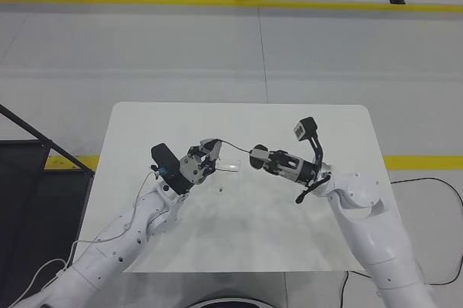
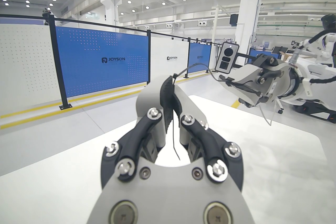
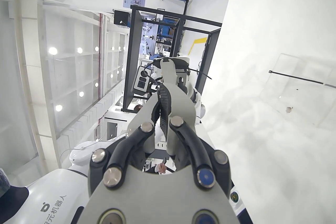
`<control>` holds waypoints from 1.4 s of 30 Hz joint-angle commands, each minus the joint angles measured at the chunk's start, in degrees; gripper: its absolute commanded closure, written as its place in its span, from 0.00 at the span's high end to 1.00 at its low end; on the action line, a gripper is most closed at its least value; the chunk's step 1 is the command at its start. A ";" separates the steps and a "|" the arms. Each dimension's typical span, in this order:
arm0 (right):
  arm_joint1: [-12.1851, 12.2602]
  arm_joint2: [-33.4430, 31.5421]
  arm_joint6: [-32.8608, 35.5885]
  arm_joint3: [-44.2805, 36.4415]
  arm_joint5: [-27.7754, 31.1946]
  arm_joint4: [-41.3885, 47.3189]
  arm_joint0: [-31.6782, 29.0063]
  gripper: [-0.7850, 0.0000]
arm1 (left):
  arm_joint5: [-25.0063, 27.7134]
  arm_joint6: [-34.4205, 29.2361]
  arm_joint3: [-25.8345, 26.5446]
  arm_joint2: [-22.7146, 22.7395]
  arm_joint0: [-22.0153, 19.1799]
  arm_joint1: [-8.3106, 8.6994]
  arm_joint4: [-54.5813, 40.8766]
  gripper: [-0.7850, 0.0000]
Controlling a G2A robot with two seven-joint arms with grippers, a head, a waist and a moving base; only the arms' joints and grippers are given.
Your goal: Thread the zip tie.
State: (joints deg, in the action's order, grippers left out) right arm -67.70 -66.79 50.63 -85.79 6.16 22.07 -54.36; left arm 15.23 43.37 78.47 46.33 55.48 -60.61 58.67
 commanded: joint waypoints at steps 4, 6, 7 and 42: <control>0.07 0.44 -0.40 -0.15 -2.13 -2.07 0.42 0.00 | 0.00 0.00 0.00 0.00 0.00 0.00 0.00 0.00; 0.07 0.60 -0.60 -0.06 -2.90 -2.57 0.62 0.00 | 0.00 0.00 0.00 0.00 0.00 0.00 0.00 0.00; 0.06 0.69 -0.58 -0.05 -3.24 -2.71 0.75 0.00 | 0.00 0.00 0.00 0.00 0.00 0.00 0.00 0.00; -0.86 1.72 0.02 2.56 3.10 4.25 1.49 0.00 | 0.00 0.00 0.00 0.00 0.00 0.00 0.00 0.00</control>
State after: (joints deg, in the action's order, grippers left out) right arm -68.51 -65.16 50.78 -83.35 9.18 26.15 -52.97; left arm 15.23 43.37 78.47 46.33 55.48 -60.61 58.67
